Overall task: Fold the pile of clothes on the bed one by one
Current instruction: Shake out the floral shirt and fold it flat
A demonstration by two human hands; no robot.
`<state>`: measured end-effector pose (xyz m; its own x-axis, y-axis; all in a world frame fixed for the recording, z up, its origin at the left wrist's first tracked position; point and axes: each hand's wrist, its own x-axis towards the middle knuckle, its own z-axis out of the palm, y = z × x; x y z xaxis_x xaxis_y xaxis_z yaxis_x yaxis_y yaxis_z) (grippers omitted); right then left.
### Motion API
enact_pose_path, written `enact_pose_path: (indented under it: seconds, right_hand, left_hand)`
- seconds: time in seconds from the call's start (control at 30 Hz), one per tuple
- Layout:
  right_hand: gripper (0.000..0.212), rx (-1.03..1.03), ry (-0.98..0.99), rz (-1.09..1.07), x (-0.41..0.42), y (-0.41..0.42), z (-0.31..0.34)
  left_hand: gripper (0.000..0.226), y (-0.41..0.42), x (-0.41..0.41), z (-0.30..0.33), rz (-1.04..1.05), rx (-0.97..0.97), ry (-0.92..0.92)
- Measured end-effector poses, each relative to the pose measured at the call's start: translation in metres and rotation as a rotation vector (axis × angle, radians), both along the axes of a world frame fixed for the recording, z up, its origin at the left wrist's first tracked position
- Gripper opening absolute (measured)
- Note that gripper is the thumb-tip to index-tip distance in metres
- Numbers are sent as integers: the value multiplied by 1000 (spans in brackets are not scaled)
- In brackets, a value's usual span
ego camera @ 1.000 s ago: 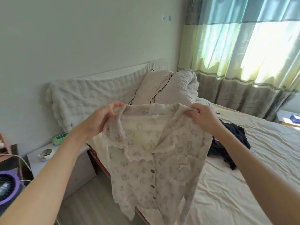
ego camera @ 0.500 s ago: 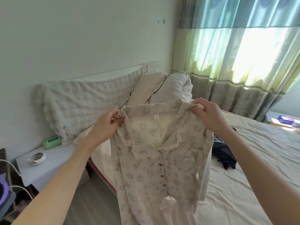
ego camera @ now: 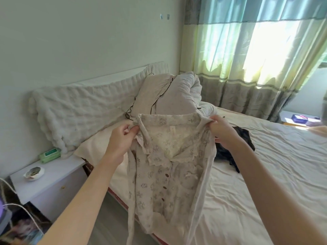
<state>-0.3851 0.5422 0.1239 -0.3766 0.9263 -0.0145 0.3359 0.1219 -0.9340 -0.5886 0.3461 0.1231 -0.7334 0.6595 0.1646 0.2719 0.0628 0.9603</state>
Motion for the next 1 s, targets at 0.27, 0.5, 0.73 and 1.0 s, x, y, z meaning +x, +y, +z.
enact_pose_path:
  seconds: [0.27, 0.5, 0.73, 1.0]
  right_hand:
    - [14, 121, 94, -22, 16, -8, 7]
    - [18, 563, 134, 64, 57, -44, 21]
    - [13, 764, 126, -88, 36, -24, 40]
    - [14, 813, -65, -141, -50, 75, 17]
  left_hand:
    - [7, -15, -10, 10, -69, -131, 552]
    - [19, -46, -7, 26, -66, 110, 558]
    - [14, -6, -25, 54, -16, 169, 554]
    - [21, 89, -97, 26, -34, 116, 485]
